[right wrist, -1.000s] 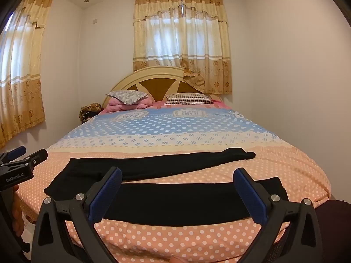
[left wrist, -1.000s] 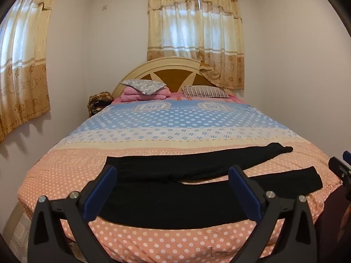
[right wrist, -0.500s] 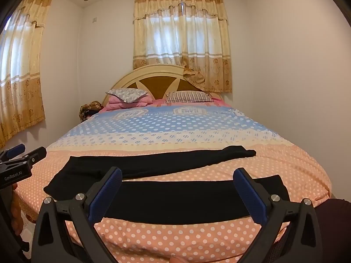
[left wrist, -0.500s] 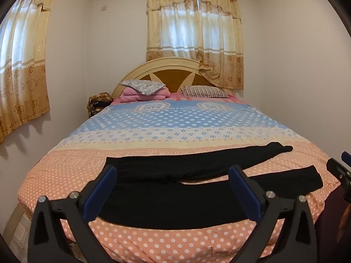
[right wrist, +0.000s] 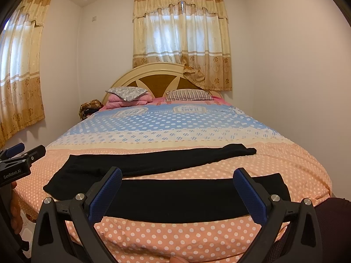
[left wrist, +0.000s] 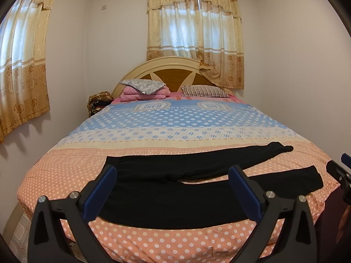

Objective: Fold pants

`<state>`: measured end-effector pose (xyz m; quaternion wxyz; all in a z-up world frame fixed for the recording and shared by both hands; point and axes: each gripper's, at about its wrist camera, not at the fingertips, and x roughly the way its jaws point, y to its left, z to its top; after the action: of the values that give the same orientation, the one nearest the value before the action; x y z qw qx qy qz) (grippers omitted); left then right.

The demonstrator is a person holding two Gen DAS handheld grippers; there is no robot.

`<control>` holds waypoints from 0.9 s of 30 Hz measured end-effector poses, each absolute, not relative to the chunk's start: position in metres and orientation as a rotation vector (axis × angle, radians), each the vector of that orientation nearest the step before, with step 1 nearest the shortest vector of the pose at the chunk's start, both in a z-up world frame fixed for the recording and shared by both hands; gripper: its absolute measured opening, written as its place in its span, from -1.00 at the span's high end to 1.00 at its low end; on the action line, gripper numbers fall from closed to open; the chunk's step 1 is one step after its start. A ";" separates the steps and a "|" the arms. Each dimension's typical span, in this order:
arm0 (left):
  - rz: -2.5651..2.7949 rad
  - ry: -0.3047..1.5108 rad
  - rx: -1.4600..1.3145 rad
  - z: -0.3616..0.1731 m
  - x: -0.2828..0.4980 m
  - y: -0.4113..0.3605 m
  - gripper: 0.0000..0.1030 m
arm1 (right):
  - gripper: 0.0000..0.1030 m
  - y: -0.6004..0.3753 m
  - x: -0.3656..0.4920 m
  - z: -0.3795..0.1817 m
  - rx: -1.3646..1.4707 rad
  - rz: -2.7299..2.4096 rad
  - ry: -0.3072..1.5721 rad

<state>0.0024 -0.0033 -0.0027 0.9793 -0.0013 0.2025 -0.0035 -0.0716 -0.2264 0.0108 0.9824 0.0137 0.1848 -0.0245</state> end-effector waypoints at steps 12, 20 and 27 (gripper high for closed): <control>-0.009 0.409 -0.003 -0.004 0.003 -0.003 -1.00 | -0.98 -0.225 -0.072 0.006 0.029 -0.047 0.379; -0.008 0.411 -0.004 -0.005 0.004 -0.001 -1.00 | -0.98 -0.225 -0.071 0.005 0.030 -0.045 0.383; -0.006 0.412 -0.005 -0.006 0.004 0.001 -1.00 | -0.98 -0.225 -0.070 0.004 0.030 -0.041 0.389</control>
<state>0.0042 0.0006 -0.0065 0.9789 -0.0023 0.2044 -0.0028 -0.0704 -0.2254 0.0037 0.9809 0.0147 0.1931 -0.0204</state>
